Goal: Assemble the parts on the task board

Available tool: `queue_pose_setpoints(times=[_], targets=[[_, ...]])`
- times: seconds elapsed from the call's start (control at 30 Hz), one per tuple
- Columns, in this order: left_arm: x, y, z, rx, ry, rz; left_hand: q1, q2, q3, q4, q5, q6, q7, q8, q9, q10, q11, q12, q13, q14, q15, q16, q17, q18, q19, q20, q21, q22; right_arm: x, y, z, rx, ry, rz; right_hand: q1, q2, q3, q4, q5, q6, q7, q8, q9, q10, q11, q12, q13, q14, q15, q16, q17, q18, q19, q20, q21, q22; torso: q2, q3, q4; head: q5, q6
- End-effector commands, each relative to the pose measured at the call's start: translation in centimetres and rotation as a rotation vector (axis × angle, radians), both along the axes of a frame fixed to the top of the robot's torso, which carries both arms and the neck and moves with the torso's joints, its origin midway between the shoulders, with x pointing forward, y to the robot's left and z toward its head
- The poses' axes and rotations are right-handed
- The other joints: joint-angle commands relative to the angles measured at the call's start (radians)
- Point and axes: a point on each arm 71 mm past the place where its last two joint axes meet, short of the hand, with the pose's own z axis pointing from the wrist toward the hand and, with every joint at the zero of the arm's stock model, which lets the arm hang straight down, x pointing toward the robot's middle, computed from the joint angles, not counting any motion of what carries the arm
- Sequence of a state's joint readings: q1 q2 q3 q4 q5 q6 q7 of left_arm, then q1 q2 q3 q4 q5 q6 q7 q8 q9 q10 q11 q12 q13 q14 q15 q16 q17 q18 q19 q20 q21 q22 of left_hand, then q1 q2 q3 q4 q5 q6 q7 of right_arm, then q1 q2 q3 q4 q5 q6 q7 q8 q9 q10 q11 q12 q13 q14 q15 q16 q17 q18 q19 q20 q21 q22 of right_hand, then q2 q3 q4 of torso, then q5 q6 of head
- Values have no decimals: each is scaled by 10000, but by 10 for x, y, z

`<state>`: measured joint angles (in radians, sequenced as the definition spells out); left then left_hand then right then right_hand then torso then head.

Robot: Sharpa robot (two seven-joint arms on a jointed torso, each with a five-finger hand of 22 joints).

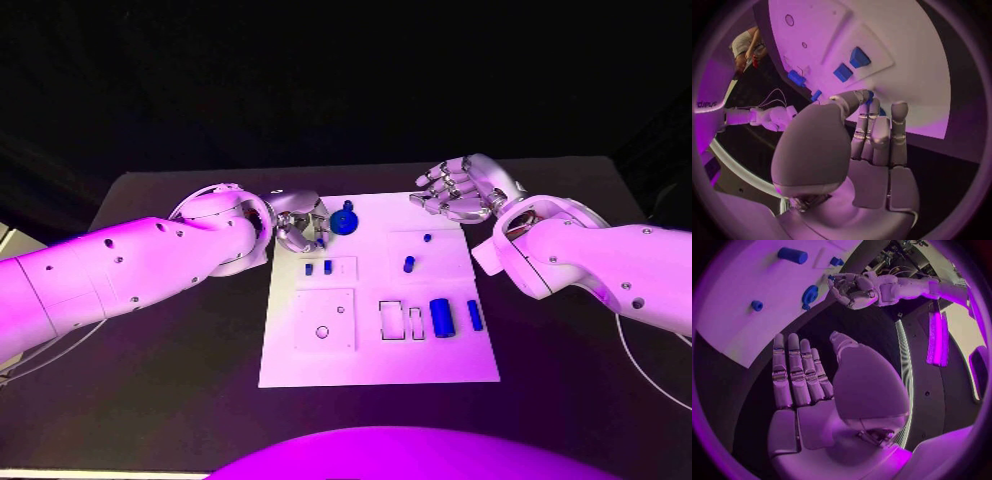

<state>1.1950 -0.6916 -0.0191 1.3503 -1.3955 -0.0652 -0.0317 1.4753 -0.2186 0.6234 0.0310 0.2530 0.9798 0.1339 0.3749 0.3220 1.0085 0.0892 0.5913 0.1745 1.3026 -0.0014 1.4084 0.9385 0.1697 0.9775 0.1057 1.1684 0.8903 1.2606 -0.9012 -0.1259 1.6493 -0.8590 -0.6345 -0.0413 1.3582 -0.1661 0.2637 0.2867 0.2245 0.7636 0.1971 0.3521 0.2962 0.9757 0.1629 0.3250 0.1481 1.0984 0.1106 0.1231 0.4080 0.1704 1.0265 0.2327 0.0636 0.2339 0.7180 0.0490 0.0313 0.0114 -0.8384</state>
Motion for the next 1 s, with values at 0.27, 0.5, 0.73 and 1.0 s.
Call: queue_pose_setpoints(times=[0.27, 0.5, 0.73, 1.0], targets=[[-3, -3, -2, -27, 274, -173, -89, 55, 26, -65, 26, 67, 32, -72, 18, 285, -219, -34, 71, 87, 27, 54, 43, -20, -19, 22, 10, 23, -1, 1, 0, 26, -99, 135, 22, -9, 79, 1, 41, -78, 340, 43, -13, -13, 47, -62, -19, 15, 86, -47, -15, 140, -69, -25, -9, -21, 4, -1, 8, -5, -9], [-3, -4, -2, -138, 251, -125, -101, 53, 26, -71, 25, 75, 31, -77, 21, 297, -220, -38, 73, 111, 28, 72, 100, -22, -25, 26, 10, 25, -1, 1, 0, 26, -85, 140, 22, -9, 80, 0, 42, -79, 341, 44, -14, -13, 47, -62, -23, 15, 86, -50, -18, 140, -70, -24, -9, -27, -2, -5, 6, -1, -5], [-2, -2, -3, -28, 368, -32, -109, 50, 27, -79, 24, 78, 31, -85, 23, 308, -221, -41, 75, 114, 30, 77, 106, -21, -33, 27, 10, 24, -1, 1, -1, 30, -90, 136, 23, -8, 80, -1, 44, -79, 342, 44, -15, -14, 48, -62, -30, 15, 87, -53, -22, 140, -71, -23, -9, -36, 2, 1, 1, 2, -14], [-1, -1, -5, 37, 481, 33, -134, 35, 23, -96, 19, 71, 33, -109, 24, 328, -221, -47, 83, 123, 33, 93, 136, -17, -57, 30, 4, 16, -1, 1, -1, 35, -101, 131, 23, -7, 82, -2, 47, -80, 343, 45, -16, -15, 49, -62, -39, 16, 88, -58, -28, 141, -72, -22, -8, -47, 6, -3, 0, -6, -18]])
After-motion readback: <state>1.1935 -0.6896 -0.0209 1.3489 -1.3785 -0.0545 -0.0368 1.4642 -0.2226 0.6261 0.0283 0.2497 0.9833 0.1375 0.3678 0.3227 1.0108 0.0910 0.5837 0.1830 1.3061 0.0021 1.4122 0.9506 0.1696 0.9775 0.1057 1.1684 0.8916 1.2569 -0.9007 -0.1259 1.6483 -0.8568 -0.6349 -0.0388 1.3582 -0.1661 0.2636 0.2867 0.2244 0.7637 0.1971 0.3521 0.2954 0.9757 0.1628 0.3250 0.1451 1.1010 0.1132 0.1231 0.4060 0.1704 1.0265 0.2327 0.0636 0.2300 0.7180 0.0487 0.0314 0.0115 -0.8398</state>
